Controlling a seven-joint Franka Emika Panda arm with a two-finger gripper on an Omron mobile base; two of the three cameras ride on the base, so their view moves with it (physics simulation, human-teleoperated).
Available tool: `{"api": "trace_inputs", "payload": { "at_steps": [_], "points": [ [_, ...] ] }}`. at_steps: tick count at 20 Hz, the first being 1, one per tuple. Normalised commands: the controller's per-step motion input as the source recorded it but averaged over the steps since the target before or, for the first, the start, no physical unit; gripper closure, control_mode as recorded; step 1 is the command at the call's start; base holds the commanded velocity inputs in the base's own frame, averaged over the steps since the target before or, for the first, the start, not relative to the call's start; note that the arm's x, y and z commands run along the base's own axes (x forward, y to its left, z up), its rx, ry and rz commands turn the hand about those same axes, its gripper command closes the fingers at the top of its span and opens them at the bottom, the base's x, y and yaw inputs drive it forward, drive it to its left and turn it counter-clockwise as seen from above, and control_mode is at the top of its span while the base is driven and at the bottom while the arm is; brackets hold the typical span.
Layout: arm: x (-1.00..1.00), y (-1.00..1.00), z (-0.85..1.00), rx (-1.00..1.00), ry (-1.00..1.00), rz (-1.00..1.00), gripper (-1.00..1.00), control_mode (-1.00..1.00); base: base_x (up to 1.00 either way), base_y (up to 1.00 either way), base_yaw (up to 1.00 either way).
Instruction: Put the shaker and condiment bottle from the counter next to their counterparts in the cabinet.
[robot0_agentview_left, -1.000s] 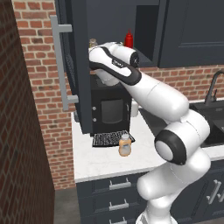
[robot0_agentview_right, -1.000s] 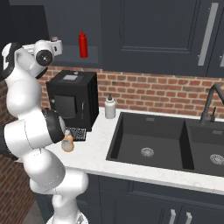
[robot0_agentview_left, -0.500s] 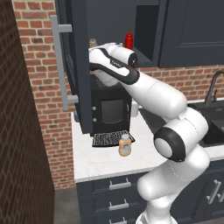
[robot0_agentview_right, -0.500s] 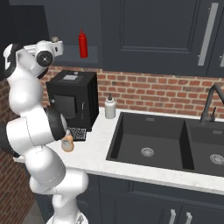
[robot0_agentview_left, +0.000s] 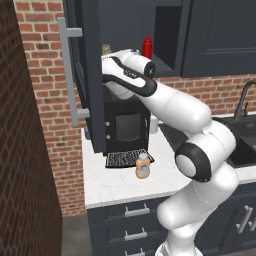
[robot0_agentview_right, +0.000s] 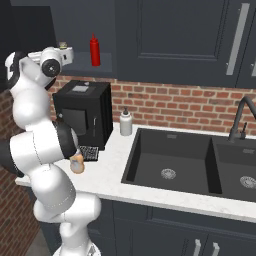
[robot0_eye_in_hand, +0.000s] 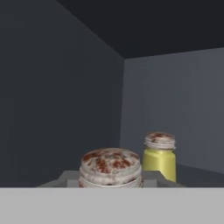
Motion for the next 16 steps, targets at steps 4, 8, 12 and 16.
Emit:
{"api": "trace_inputs", "payload": {
  "at_steps": [4,8,12,16],
  "points": [
    [0.07,0.09,-0.04,0.00,0.00,-0.04,1.00,-1.00,0.00,0.00,0.00],
    [0.10,0.18,-0.06,0.00,0.00,-0.06,1.00,-1.00,0.00,0.00,0.00],
    [0.12,0.14,-0.05,0.00,0.00,-0.06,1.00,-1.00,0.00,0.00,0.00],
    [0.09,0.07,-0.05,0.00,0.00,-0.05,1.00,-1.00,0.00,0.00,0.00]
  ]
}}
